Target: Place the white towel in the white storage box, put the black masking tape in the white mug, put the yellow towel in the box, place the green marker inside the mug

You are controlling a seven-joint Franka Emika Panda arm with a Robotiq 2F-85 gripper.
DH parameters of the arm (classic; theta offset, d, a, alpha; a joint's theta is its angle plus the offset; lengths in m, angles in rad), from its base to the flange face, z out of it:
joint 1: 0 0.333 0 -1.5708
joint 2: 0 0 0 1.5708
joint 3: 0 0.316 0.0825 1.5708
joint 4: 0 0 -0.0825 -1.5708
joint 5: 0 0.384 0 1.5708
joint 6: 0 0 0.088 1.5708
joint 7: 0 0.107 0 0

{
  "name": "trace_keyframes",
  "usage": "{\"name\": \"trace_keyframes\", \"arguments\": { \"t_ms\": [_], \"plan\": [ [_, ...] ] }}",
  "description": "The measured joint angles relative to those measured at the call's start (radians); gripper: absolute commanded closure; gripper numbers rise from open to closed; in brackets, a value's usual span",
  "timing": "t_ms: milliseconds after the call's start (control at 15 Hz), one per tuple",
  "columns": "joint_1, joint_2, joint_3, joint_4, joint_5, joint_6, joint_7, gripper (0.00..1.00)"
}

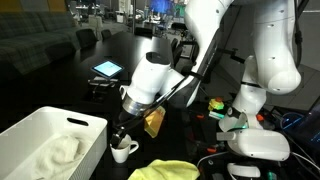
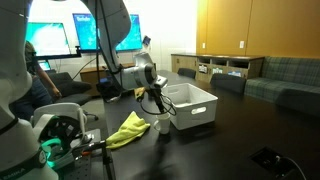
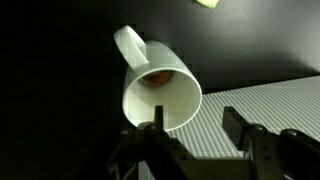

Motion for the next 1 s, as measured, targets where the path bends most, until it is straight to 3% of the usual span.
{"name": "trace_keyframes", "arguments": {
  "t_ms": [200,333,667,1000],
  "plan": [
    [-0.005,-0.019,0.041,-0.025,0.009,-0.033,-0.010,0.00],
    [0.025,-0.042,0.058,-0.056,0.104,-0.064,-0.085,0.00],
    [0.026,-0.064,0.173,-0.085,0.165,-0.189,-0.095,0.00],
    [0.026,-0.052,0.200,-0.077,0.173,-0.248,-0.121,0.00]
  ]
}}
